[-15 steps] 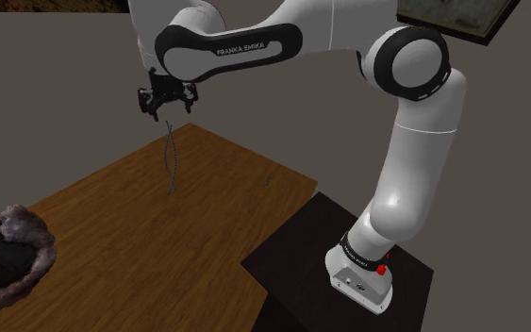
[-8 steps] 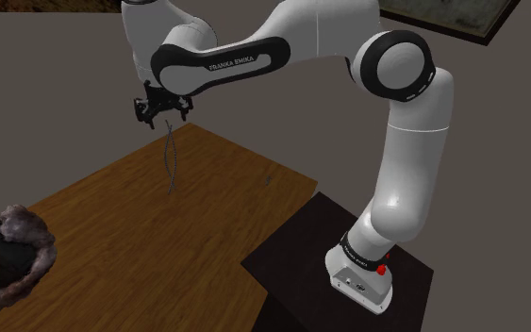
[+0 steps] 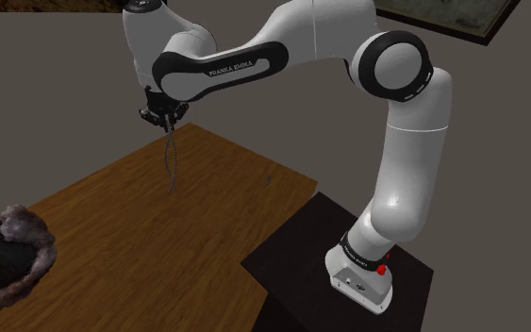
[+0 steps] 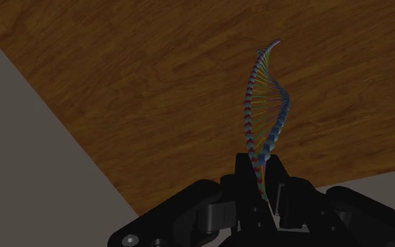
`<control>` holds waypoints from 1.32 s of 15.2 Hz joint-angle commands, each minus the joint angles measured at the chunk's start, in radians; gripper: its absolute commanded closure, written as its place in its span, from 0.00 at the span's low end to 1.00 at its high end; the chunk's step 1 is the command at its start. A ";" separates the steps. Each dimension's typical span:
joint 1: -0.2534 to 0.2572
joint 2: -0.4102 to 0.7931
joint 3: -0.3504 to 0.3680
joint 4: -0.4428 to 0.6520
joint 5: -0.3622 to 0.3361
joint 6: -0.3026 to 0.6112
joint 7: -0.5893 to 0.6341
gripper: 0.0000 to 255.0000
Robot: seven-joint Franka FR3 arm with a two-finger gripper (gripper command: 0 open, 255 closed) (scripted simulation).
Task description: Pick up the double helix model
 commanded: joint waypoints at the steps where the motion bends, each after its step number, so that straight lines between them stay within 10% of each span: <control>1: 0.000 0.000 0.000 0.000 0.000 0.000 0.000 1.00; 20: 0.010 -0.034 0.016 0.152 0.041 -0.170 -0.069 1.00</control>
